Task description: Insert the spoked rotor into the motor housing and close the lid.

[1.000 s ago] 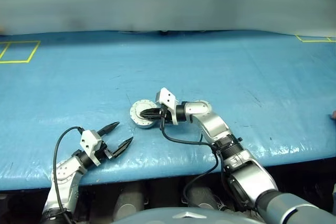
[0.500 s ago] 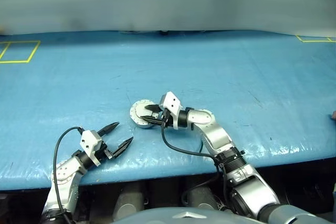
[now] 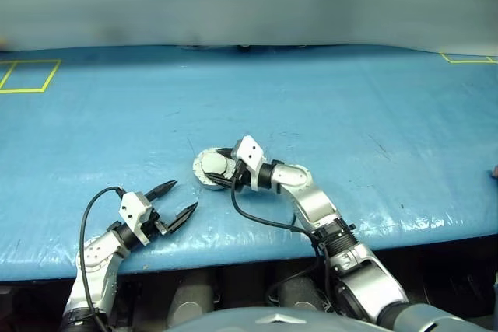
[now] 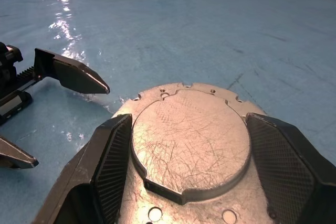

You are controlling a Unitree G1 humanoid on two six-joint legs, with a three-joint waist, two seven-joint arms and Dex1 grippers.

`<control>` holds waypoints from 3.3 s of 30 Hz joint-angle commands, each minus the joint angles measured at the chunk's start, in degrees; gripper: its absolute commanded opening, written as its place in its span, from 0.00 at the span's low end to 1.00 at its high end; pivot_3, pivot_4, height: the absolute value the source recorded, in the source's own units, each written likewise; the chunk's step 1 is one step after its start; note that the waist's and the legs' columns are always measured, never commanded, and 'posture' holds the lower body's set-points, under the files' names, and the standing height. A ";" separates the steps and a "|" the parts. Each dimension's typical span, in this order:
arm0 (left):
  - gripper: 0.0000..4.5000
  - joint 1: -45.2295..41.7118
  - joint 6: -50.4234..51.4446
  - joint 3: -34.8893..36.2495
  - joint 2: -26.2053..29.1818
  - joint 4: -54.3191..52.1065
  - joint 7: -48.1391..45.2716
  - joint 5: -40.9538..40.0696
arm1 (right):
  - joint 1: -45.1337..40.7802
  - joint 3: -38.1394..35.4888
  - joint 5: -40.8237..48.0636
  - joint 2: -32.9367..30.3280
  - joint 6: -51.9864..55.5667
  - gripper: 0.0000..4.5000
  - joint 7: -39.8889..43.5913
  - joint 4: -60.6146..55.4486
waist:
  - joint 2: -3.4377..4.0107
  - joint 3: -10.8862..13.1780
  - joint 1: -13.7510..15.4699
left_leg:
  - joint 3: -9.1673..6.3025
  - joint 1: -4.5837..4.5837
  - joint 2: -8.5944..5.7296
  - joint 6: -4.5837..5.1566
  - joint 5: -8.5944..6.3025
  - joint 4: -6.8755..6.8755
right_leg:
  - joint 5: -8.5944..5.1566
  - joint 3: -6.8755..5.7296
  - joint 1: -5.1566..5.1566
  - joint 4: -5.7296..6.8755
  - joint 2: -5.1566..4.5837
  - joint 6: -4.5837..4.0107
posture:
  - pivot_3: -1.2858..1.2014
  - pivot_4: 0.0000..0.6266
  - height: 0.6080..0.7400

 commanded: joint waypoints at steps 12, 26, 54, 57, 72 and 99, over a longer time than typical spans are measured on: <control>0.94 0.02 -0.95 0.33 0.01 0.63 0.33 0.41 | -0.15 -0.19 -0.85 -0.30 -0.59 0.66 -0.39 0.41 | 0.00 0.00 -0.02 | 0.00 0.04 0.01 0.00 0.00 0.00 | 0.00 0.00 0.02 0.01 0.00 0.00 | 0.52 0.24 1.00; 0.94 -0.13 -1.16 0.42 0.02 1.19 0.02 0.34 | -0.50 -0.90 1.25 -0.37 1.34 0.66 0.87 -2.40 | 0.00 0.00 0.06 | 0.00 0.03 0.01 -0.01 0.00 0.00 | 0.00 0.00 0.02 0.00 -0.01 0.00 | 0.52 0.24 1.00; 0.94 0.15 -1.64 0.43 -0.15 2.17 -0.10 0.04 | -2.22 1.02 -2.94 -1.67 1.45 0.66 -1.13 2.27 | 0.02 0.00 -0.07 | 0.00 0.08 0.03 -0.02 0.01 -0.01 | -0.01 0.00 0.03 0.01 -0.02 0.00 | 0.52 0.24 1.00; 0.94 0.09 -1.52 0.48 -0.05 2.24 -0.24 -0.08 | -2.45 0.32 -1.83 -2.18 1.95 0.66 -0.23 1.93 | 0.02 0.00 -0.01 | 0.00 0.08 0.03 -0.02 0.01 -0.02 | -0.01 0.00 0.03 0.01 -0.03 0.00 | 0.52 0.24 1.00; 0.94 0.11 -1.42 0.29 -0.05 2.24 -0.39 0.06 | -3.32 0.76 -1.60 -2.81 1.86 0.66 1.17 3.08 | 0.02 0.01 0.04 | 0.00 0.07 0.03 -0.02 0.00 -0.03 | -0.01 -0.01 0.02 0.00 -0.05 -0.01 | 0.52 0.24 1.00; 0.94 -1.55 5.47 3.59 -1.45 -4.22 2.99 -5.78 | -3.75 1.60 -3.27 -3.32 2.64 0.66 0.17 5.15 | 0.04 -0.01 0.05 | 0.00 0.09 0.08 -0.05 0.01 -0.05 | -0.02 -0.10 0.02 -0.01 -0.11 0.00 | 0.52 0.24 1.00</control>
